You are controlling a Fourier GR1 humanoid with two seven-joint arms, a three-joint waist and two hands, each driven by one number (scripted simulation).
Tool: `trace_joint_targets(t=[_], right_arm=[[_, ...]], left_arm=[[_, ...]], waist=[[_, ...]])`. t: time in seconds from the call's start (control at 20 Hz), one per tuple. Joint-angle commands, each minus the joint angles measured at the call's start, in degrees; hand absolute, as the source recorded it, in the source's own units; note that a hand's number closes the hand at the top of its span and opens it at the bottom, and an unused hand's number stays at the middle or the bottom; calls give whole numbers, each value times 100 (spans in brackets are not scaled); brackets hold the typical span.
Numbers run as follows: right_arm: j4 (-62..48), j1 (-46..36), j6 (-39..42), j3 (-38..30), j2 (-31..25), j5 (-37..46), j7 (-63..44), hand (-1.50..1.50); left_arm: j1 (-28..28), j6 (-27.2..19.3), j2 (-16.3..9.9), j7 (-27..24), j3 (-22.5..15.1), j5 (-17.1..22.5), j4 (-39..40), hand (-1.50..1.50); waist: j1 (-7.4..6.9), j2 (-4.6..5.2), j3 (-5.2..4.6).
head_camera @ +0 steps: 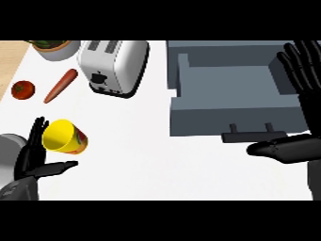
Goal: Pick up the cup, place it into the drawer and close the drawer
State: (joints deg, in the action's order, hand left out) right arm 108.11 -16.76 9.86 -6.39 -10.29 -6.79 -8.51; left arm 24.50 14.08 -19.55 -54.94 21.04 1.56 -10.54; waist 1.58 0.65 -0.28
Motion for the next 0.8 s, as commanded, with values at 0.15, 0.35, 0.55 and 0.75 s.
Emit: trace_joint_targets(t=[0.15, 0.35, 0.55, 0.75], right_arm=[[77, 13, 38, -32, -21, -79, -60, -150], [-10, -6, 52, 47, -13, 22, -14, -150], [-327, -268, 218, -285, -282, -196, 37, -150], [-174, 2, 292, -123, -247, -88, 98, -150]], left_arm=[[491, 158, 134, -72, -3, -38, 173, -150], [428, 610, 165, -179, -4, -6, 181, -150], [452, 1192, 391, -319, -48, 21, 86, 150], [284, 92, 348, -1108, -35, -76, -303, 150]], waist=[[43, 12, -2], [6, 3, 1], [30, 35, -8], [21, 10, -1]])
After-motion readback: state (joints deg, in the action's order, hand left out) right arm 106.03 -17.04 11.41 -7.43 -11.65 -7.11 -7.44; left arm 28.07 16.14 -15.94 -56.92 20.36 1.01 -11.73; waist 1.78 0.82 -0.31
